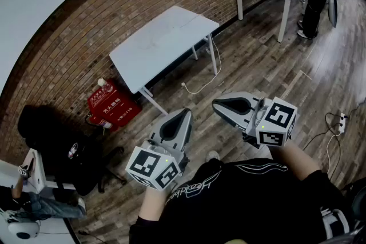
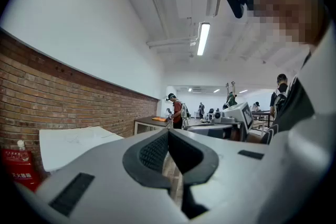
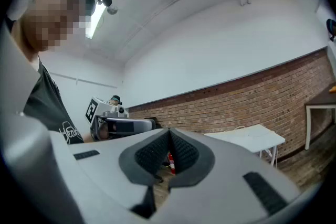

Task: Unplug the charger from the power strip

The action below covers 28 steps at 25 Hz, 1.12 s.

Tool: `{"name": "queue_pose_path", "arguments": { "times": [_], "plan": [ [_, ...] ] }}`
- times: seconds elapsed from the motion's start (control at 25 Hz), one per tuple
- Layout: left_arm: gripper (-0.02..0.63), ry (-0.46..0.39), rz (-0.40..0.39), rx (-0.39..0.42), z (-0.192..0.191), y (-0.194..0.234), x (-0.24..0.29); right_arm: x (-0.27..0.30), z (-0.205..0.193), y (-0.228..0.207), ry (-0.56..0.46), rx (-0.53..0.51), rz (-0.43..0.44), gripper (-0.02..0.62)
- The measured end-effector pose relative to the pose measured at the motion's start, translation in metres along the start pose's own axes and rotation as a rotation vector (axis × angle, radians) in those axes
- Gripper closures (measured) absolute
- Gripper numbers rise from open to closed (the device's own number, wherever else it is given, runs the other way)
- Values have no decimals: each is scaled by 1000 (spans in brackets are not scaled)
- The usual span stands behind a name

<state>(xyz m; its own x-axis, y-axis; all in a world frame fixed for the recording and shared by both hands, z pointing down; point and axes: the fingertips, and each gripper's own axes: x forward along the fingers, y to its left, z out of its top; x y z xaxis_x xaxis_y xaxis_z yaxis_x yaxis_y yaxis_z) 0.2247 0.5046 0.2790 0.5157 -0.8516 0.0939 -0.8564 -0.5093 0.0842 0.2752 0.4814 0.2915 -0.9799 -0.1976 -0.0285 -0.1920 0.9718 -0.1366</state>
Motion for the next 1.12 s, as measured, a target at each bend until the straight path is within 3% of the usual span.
{"name": "queue_pose_path", "arguments": {
  "times": [0.56, 1.12],
  "plan": [
    [603, 14, -5, 20, 3, -11, 4, -8, 1, -6, -16, 33, -25, 598],
    [603, 35, 31, -54, -25, 71, 42, 48, -37, -70, 48, 107, -25, 598]
  ]
}}
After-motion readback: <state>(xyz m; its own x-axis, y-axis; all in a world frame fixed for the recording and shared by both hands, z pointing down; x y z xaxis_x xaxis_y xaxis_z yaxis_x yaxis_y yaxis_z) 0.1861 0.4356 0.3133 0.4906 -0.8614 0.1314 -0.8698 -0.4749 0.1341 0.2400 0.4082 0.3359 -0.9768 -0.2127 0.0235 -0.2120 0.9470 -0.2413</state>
